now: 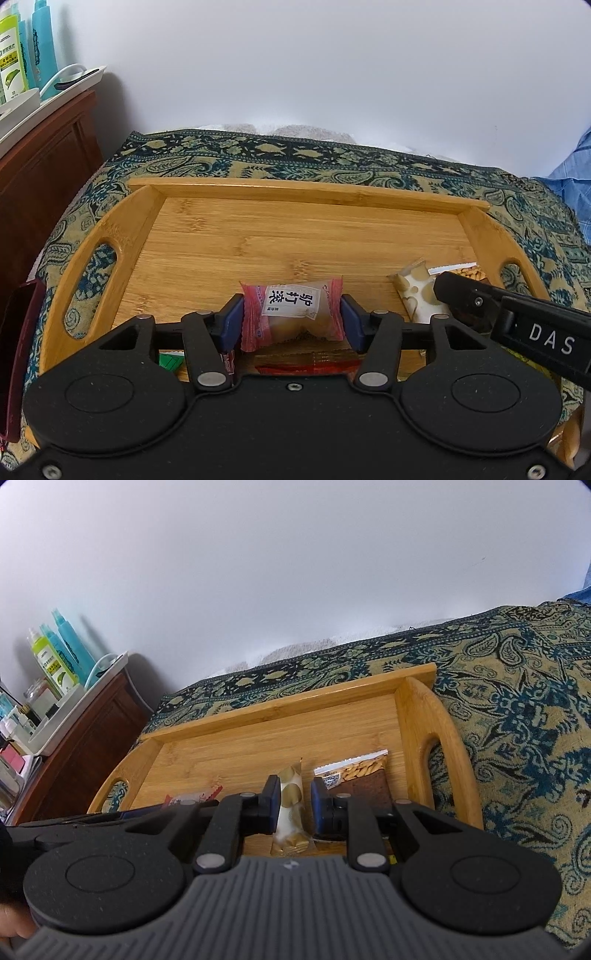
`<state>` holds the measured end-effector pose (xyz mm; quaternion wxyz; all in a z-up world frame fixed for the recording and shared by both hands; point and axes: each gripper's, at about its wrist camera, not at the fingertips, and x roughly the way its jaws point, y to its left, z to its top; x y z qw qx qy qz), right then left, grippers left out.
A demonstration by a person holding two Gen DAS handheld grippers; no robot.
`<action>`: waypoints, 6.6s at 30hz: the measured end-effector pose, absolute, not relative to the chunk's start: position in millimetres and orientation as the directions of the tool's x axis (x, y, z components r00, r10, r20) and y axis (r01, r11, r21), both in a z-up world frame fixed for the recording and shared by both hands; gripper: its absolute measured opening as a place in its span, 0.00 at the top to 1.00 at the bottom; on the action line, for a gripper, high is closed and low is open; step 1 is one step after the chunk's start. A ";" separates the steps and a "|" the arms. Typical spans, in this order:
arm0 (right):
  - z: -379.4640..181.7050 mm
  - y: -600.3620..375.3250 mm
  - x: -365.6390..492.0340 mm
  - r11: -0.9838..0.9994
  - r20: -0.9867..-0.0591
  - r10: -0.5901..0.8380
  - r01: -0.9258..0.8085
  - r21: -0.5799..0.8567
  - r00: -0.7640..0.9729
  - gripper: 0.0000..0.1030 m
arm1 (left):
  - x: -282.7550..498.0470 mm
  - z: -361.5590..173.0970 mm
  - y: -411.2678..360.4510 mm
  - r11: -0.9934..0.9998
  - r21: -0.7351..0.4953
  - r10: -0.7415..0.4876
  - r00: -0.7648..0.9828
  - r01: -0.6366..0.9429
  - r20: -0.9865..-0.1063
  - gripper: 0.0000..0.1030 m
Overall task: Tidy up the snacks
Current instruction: 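Open both tools to release the snacks onto the tray, then pull both tools back from the tray toward the snacks on the bedspread, then grasp the red biscuit packet with the left tool, then carry the red biscuit packet with left tool while right tool carries another red packet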
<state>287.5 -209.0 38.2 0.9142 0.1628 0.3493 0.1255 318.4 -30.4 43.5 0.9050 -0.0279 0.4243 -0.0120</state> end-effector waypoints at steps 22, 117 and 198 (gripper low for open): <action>101.4 -232.0 218.3 0.904 -0.447 0.326 -0.137 0.404 0.833 0.14 | 228.7 112.9 -24.1 0.999 -0.027 -0.036 0.744 0.024 -0.667 0.19; 35.1 -206.8 151.9 0.894 -0.780 0.290 -0.447 0.015 0.555 0.61 | 114.6 32.1 -20.0 0.999 0.029 -0.003 0.760 0.029 -0.650 0.69; 94.5 -178.5 229.5 0.895 -0.459 0.398 -0.228 0.383 0.794 0.64 | 237.9 122.6 30.9 0.995 -0.086 -0.005 0.793 -0.060 -0.610 0.69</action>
